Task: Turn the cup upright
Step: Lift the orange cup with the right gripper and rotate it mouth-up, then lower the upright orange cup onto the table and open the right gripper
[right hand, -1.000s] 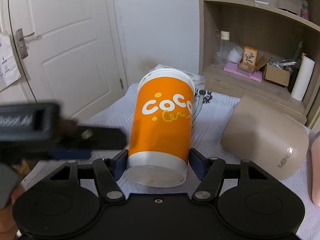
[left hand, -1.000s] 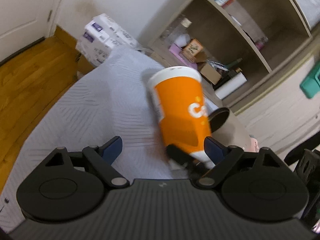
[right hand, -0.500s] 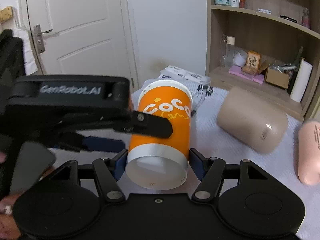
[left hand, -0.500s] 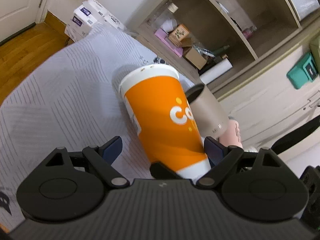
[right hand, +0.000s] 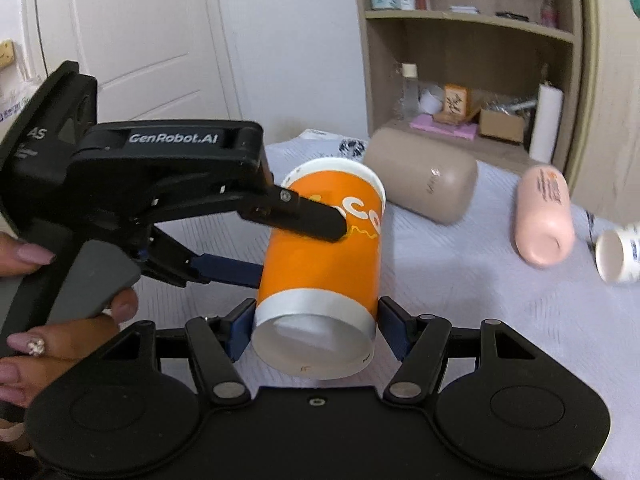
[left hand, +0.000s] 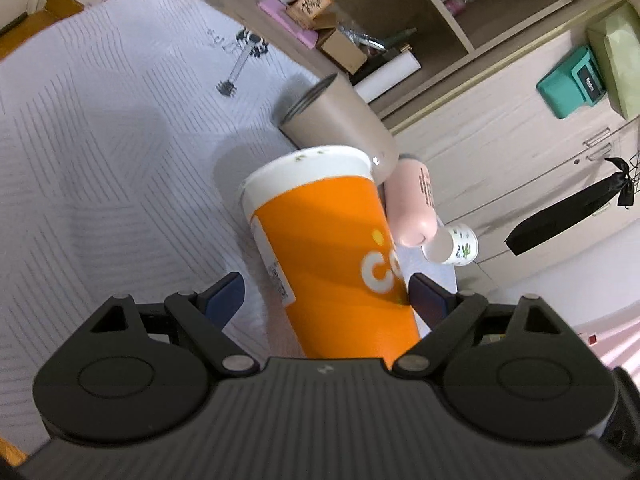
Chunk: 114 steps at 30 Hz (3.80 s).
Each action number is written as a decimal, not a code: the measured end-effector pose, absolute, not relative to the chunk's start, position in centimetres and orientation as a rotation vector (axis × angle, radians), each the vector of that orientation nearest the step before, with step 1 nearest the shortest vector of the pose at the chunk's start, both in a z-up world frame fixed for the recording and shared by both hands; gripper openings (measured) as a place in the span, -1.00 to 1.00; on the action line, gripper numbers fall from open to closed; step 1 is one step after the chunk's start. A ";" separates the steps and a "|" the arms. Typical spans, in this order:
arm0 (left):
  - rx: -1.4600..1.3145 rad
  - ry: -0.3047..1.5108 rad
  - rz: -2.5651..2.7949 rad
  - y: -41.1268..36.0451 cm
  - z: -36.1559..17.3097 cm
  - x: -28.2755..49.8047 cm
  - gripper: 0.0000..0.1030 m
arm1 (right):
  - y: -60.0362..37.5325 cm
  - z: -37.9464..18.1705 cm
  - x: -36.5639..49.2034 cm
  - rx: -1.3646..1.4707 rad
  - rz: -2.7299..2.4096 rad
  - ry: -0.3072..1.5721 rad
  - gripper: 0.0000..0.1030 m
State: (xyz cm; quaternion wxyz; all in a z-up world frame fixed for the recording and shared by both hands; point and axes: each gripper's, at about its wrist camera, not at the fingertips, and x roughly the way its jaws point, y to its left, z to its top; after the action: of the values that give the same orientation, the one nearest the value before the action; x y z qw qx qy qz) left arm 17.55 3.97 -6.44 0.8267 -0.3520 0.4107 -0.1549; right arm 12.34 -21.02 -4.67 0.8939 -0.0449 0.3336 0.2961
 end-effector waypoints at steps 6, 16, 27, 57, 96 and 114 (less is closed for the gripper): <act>-0.724 0.890 -0.336 2.8 -6.8 18.0 0.74 | -23.2 -5.4 12.5 0.042 0.605 0.765 0.36; -0.577 0.865 -0.368 0.5 -7.2 17.5 0.53 | -23.5 -4.9 12.6 -0.012 0.676 0.888 0.54; -0.583 0.876 -0.388 0.7 -7.2 17.2 0.52 | -23.0 -4.7 16.7 0.037 0.737 0.959 0.58; -0.149 0.495 -0.563 -2.2 2.2 8.7 0.43 | -24.8 -1.3 7.8 -0.076 0.719 0.469 0.51; -0.093 0.386 -0.476 -5.3 -2.1 15.5 0.44 | -22.9 -6.3 14.0 -0.297 0.572 0.245 0.51; -0.102 0.410 -0.489 -5.3 -2.6 14.8 0.45 | -23.6 -7.4 13.9 -0.233 0.607 0.292 0.57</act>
State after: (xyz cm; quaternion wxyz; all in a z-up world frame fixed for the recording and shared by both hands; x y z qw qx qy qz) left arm 14.75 -5.31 -2.63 0.9482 -0.0500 0.2015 -0.2403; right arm 13.86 -23.58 -7.35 0.9372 -0.1141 0.1431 0.2969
